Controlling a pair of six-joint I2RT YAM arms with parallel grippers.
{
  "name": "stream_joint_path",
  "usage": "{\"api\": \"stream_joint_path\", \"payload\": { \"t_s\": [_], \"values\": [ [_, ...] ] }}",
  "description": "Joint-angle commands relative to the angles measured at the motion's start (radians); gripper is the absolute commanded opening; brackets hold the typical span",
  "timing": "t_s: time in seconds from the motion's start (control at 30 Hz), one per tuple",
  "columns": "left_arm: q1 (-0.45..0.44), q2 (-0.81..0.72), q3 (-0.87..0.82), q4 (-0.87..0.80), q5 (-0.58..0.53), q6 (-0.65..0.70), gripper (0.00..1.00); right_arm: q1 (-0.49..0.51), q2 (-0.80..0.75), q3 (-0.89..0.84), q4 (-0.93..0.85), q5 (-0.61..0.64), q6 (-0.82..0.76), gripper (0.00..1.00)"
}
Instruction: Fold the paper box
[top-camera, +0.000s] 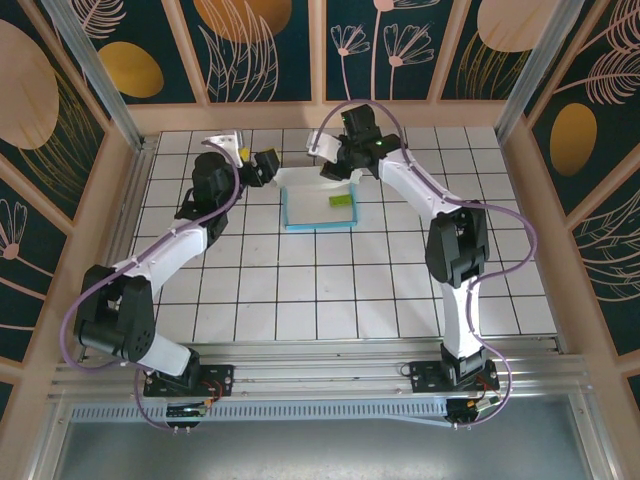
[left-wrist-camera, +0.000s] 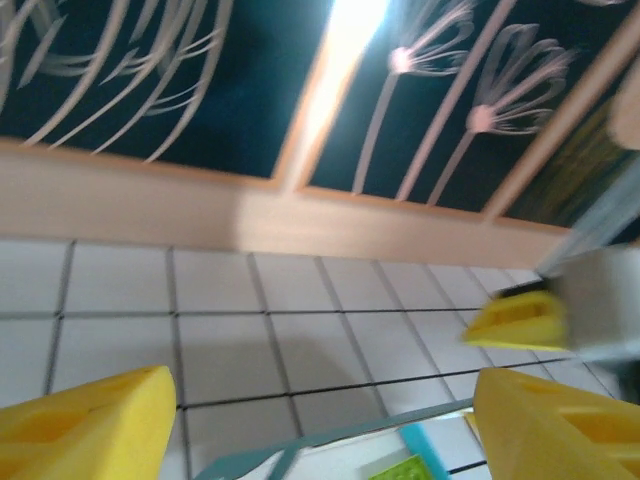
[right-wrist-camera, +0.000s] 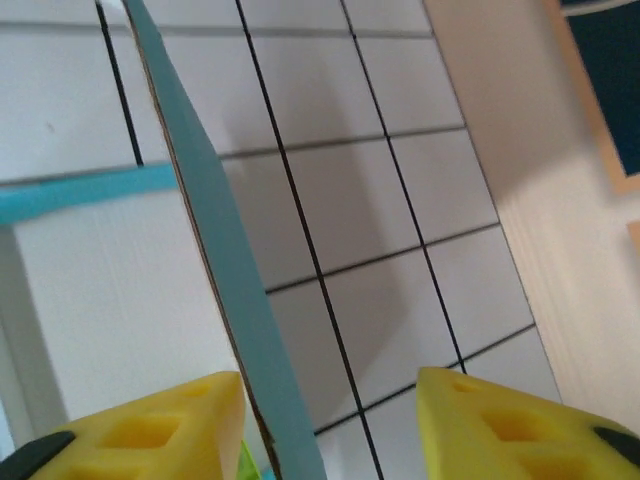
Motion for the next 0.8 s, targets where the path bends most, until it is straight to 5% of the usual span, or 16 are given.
{"api": "stream_joint_path", "payload": {
  "t_s": [0.0,0.1,0.23,0.4,0.77],
  "values": [
    [0.056,0.030,0.074,-0.237,-0.072,-0.152,0.76,-0.082,-0.217,-0.135,0.280,-0.132,0.536,0.66],
    [0.128,0.055,0.098,-0.268,0.026,-0.248,0.73,-0.188,-0.312,-0.322,0.406,-0.084,1.111,0.68],
    [0.176,0.129,0.165,-0.309,0.147,-0.323,0.69,-0.313,-0.315,-0.431,0.399,-0.278,1.469,0.64],
    [0.178,0.279,0.271,-0.298,0.326,-0.388,0.67,-0.336,-0.250,-0.443,0.397,-0.356,1.561,0.64],
    [0.176,0.438,0.336,-0.202,0.464,-0.450,0.62,-0.322,-0.125,-0.461,0.535,-0.486,1.707,0.59]
  ]
}}
